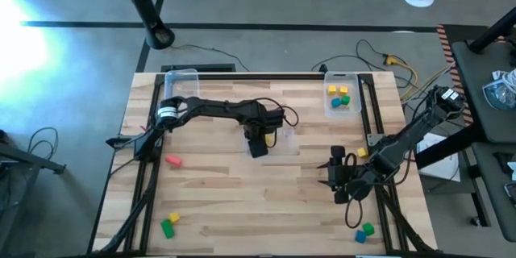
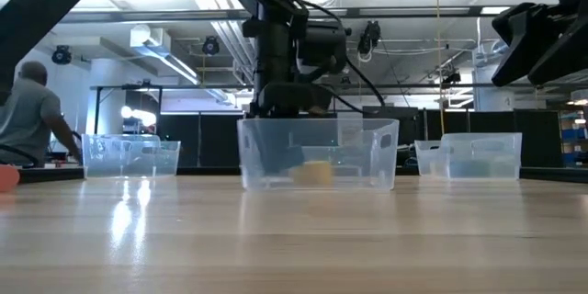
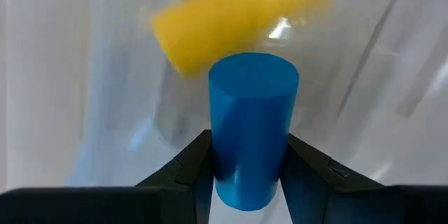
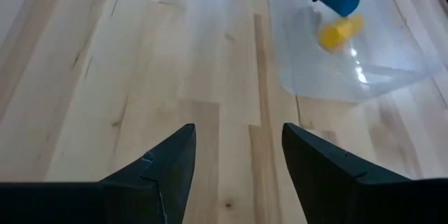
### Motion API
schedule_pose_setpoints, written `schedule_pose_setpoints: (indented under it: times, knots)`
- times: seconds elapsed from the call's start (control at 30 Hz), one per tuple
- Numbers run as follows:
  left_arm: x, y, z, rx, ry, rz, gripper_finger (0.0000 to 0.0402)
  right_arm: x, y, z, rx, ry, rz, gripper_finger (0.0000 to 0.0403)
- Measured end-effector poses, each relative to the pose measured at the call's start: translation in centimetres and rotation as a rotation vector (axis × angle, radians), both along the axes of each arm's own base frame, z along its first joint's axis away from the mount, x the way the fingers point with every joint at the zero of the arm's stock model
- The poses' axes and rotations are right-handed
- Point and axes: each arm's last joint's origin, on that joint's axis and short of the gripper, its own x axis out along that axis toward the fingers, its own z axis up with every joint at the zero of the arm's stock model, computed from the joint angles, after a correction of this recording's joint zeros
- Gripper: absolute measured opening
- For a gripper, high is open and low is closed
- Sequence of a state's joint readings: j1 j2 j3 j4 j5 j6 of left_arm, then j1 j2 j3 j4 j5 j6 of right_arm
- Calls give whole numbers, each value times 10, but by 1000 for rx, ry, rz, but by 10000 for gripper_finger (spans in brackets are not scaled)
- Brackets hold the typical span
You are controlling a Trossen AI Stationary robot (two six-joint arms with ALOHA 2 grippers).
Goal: Sort blocks by size
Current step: Put the blue cylindrical block into the center transparent bin
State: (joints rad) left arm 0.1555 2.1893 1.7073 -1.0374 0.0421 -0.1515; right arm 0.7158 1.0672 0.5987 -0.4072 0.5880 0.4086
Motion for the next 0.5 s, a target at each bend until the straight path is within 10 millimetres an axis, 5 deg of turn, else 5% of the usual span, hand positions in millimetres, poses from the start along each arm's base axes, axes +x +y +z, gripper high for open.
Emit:
schedule_pose_setpoints:
  times: [0.5]
  knots:
    - [6, -1, -16, 12, 5, -95, 146, 0, -1, 0, -32, -9, 0, 210]
